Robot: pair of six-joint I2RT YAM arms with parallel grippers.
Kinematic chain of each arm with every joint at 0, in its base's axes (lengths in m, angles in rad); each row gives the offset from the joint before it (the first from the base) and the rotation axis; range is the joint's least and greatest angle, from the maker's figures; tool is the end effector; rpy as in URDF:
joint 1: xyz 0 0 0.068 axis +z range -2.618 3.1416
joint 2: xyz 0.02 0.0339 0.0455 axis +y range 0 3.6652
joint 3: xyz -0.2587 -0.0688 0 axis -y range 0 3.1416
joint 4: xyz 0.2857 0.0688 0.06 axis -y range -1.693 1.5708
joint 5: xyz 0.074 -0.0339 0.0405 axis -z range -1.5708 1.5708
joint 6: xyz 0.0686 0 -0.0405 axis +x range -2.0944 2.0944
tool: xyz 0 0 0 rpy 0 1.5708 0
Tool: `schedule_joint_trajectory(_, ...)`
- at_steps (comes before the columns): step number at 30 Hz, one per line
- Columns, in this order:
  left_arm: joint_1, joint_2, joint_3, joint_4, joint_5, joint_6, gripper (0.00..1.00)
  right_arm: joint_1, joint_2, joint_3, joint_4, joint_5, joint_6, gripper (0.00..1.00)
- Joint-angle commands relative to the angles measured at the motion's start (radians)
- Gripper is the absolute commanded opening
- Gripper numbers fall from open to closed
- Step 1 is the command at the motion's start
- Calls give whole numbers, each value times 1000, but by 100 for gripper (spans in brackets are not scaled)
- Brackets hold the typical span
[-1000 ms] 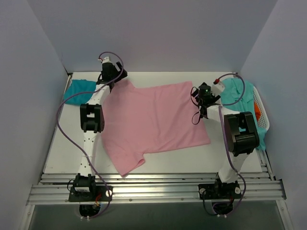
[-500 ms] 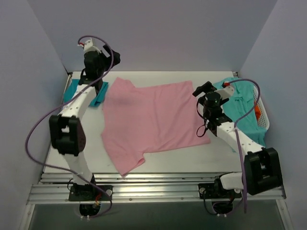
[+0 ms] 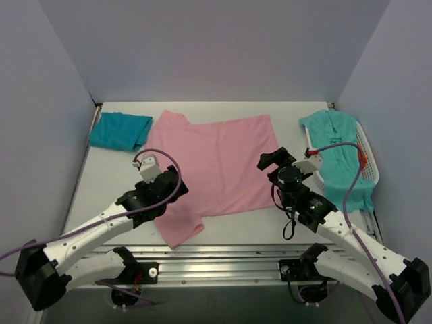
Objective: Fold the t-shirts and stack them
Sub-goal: Grap the side of the flattened tshirt closest away from the robot with both arms
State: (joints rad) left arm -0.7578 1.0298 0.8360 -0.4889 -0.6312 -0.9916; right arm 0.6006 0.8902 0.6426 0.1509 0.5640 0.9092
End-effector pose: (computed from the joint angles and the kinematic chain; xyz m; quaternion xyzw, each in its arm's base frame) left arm 0.2305 -0.1624 0.2575 -0.2326 0.8370 -0.1336 0.4769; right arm 0.2519 0.1281 0.2900 0.2941 0.6740 0.2923 0.6114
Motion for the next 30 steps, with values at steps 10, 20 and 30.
schedule_joint_trajectory(10,-691,401,41,-950,-168,-1235,97,399,-132,-106,-487,212,399,96)
schedule_joint_trajectory(20,-928,360,-73,-918,-67,-1564,100,432,-40,-57,-452,258,329,96)
schedule_joint_trajectory(30,-919,168,-331,-651,-192,-1613,88,438,30,-52,-392,255,298,96)
